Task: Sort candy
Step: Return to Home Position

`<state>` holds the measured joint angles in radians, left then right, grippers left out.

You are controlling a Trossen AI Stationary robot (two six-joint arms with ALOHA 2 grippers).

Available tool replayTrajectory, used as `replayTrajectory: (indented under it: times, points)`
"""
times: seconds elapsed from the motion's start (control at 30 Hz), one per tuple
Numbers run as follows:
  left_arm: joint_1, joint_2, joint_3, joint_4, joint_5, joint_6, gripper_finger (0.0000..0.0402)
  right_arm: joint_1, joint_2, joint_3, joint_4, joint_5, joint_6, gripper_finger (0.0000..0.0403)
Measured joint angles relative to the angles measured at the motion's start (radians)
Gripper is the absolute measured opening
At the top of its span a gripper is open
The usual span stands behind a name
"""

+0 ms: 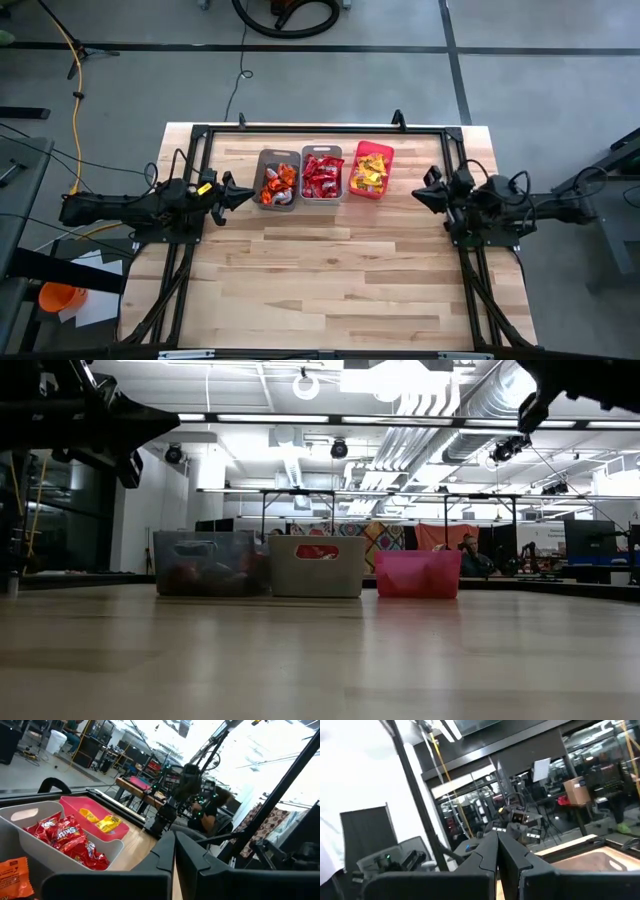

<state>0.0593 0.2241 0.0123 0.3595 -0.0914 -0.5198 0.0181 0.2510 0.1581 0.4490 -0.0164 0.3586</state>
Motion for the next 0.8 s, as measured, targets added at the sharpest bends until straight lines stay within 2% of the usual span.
replayTrajectory:
  times: [0.27,0.43,0.8]
  points:
    - [0.000,0.000,0.000,0.000,0.000,0.000,0.0001,0.000,-0.085,-0.148,0.057,-0.026,-0.072,0.0000]
    - [0.000,0.000,0.000,0.000,0.000,0.000,0.0001,0.000,-0.118,-0.148,-0.060,-0.021,-0.116,0.0000]
    - [0.000,0.000,0.000,0.000,0.000,0.000,0.0001,0.000,-0.114,-0.148,-0.372,-0.021,-0.098,0.0000]
